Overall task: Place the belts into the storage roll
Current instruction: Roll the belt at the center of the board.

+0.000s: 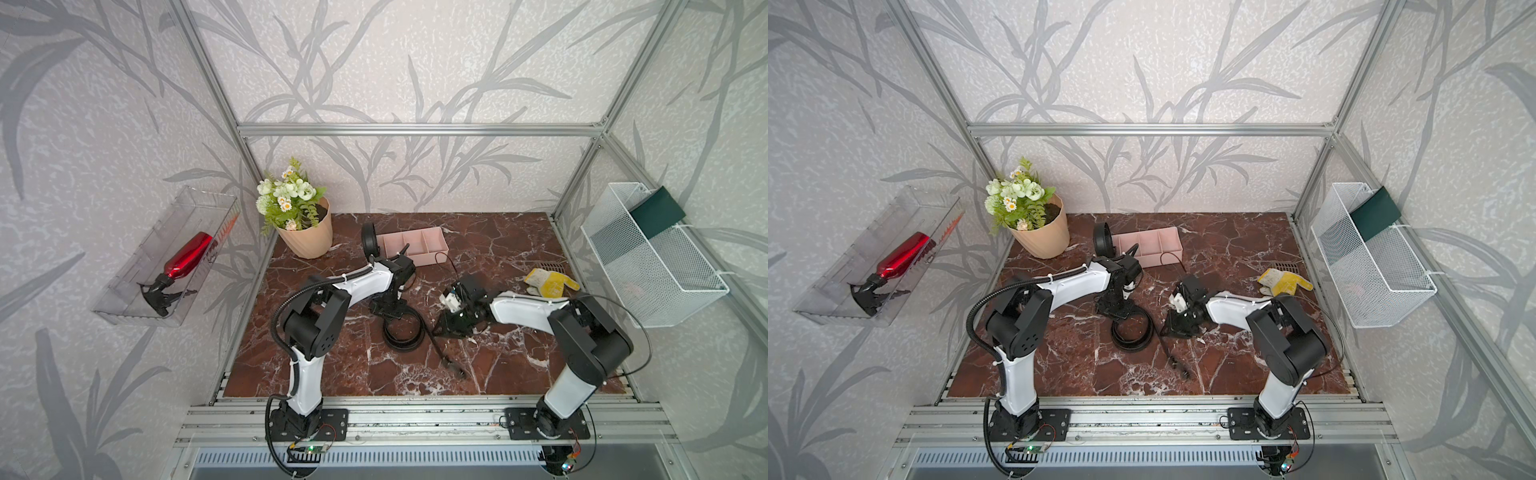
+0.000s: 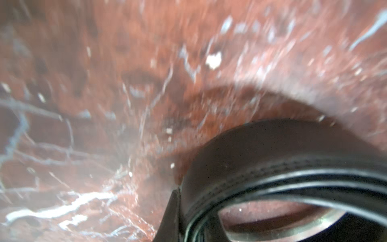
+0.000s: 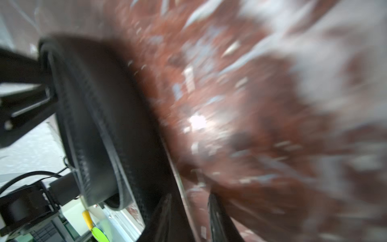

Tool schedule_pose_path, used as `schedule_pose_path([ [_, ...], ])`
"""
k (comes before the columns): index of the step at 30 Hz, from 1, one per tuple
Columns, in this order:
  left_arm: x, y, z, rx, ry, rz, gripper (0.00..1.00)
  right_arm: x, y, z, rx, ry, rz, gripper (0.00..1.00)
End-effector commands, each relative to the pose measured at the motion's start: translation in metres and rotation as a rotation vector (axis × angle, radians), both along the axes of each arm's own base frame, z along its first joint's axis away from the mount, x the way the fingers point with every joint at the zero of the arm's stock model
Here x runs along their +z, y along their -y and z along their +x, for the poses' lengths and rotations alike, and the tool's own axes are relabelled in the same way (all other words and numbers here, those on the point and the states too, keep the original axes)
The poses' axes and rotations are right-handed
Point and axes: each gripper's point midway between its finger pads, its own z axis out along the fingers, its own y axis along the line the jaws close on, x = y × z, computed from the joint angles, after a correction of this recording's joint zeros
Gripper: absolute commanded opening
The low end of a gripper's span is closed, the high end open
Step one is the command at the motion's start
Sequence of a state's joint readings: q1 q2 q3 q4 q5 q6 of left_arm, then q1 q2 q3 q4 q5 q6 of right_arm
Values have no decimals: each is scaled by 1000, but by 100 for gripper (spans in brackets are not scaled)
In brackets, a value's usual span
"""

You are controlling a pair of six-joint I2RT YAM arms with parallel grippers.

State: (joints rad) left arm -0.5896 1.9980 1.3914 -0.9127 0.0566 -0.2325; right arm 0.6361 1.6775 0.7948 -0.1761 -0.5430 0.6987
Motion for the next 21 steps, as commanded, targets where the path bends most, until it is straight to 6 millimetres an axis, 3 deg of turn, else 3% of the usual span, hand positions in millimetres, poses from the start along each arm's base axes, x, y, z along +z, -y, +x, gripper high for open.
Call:
schedule_pose_path([
  [1,-38,20,35,-104,104,8,0,19,-18,3,-133,32,133,35],
  [6,-37,66,47,-289,140,-44,0,42,29,3,-123,174,69,44],
  [11,-43,111,48,-473,157,-80,0,99,66,0,166,594,-101,50],
  [16,-55,142,36,-654,129,-128,0,148,69,-13,475,1084,-103,70],
  [21,-63,162,28,-742,93,-154,0,147,75,-29,722,1242,-162,72],
])
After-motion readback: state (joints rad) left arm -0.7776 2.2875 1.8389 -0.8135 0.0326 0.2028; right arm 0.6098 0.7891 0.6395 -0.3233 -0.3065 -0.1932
